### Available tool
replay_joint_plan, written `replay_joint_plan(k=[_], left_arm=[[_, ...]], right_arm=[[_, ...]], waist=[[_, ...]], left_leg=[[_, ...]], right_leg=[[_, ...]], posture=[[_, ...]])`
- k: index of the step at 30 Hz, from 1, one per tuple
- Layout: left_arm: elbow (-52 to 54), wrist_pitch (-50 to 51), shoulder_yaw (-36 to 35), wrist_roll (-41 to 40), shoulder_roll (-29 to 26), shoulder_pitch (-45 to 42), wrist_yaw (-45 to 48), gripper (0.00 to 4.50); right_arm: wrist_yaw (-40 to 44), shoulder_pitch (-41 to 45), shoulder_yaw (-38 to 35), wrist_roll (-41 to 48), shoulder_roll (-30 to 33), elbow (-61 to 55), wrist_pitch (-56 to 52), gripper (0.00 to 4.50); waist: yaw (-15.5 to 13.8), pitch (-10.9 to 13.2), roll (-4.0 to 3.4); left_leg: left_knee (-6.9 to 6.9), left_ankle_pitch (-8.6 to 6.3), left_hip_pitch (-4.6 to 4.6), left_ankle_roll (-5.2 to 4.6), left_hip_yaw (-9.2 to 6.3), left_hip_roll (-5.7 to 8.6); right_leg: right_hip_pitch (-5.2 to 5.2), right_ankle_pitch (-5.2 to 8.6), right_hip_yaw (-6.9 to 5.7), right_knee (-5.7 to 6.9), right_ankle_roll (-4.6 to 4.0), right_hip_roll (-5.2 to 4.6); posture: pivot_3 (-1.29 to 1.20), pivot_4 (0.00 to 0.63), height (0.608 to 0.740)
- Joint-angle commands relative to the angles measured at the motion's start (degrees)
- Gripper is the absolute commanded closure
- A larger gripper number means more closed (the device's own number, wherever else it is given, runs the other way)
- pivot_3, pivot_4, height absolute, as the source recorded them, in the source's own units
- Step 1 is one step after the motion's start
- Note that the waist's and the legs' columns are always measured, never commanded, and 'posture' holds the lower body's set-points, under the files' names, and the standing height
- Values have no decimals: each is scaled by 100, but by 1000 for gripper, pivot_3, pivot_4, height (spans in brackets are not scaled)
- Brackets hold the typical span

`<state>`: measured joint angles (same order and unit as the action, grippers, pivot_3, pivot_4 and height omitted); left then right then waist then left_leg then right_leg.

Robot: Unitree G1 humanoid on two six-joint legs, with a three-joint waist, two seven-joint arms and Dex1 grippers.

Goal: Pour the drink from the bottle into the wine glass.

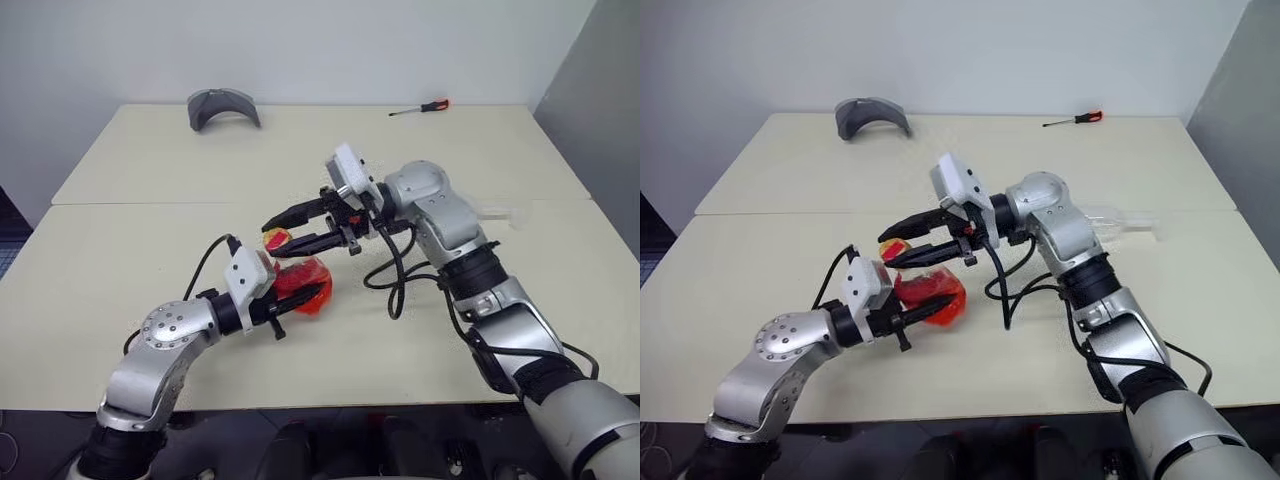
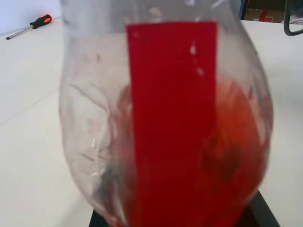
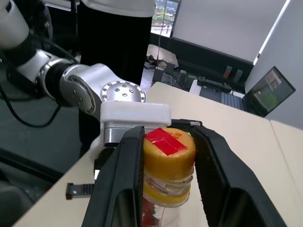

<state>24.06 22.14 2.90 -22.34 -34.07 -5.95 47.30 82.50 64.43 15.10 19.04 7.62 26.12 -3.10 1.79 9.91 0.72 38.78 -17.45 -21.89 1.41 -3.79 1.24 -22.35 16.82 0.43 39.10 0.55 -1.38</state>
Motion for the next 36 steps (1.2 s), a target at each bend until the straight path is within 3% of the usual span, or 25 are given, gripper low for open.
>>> replay_joint_plan(k=[1, 7, 14, 21, 24, 29, 36], left_arm=[[516, -86, 310, -152, 90, -8, 182, 3546], [466, -90, 384, -157, 113, -26, 249, 3546], [358, 60, 269, -132, 259, -51, -70, 3546], [492, 22, 175, 194, 389, 251, -717, 3546], [424, 14, 129, 310, 418, 277, -904, 3546], [251, 116, 220, 360, 588, 102, -1101, 3546], [215, 93, 421, 386, 746, 69, -1122, 3546]], right_arm=[[87, 348, -283, 11, 85, 149, 366, 3312], [237, 311, -284, 28, 323, 74, 382, 3312], [-402, -185, -593, 123, 1058, -797, -536, 3312], [-1917, -1700, -1153, 374, 2011, -3199, -2616, 3312], [-3010, -2952, -1455, 115, 2242, -4392, -3332, 3312], [-4730, -4408, -1792, -19, 1863, -5618, -4528, 3312], [-7066, -5165, -2274, -943, 741, -5557, -4792, 3312]], waist=[[-30, 2, -2], [-20, 4, -5], [-34, 5, -5], [-40, 6, -7], [-54, 5, -5], [-117, 7, -9], [-139, 5, -8]], left_leg=[[0, 1, -1, 3, 0, 1], [-1, 0, -1, 1, -5, 1], [1, 0, -4, 1, -5, 1], [-3, -2, -14, -2, -3, 0], [-3, -5, -12, -8, -4, 0], [2, -6, -11, -11, 5, -1], [-2, 8, -3, 9, 8, 0]], right_leg=[[1, -1, 1, -1, 0, -1], [3, 0, -5, -4, -1, -1], [4, 0, -5, -6, -1, -2], [0, 0, -2, -11, -1, -4], [3, 1, -4, -8, -1, -3], [3, -1, 4, -1, 3, -3], [6, -5, 9, -3, 11, 3]], posture=[[0, 150, 740], [0, 150, 740], [0, 150, 740], [0, 150, 740], [0, 150, 740], [0, 150, 740], [0, 150, 740]])
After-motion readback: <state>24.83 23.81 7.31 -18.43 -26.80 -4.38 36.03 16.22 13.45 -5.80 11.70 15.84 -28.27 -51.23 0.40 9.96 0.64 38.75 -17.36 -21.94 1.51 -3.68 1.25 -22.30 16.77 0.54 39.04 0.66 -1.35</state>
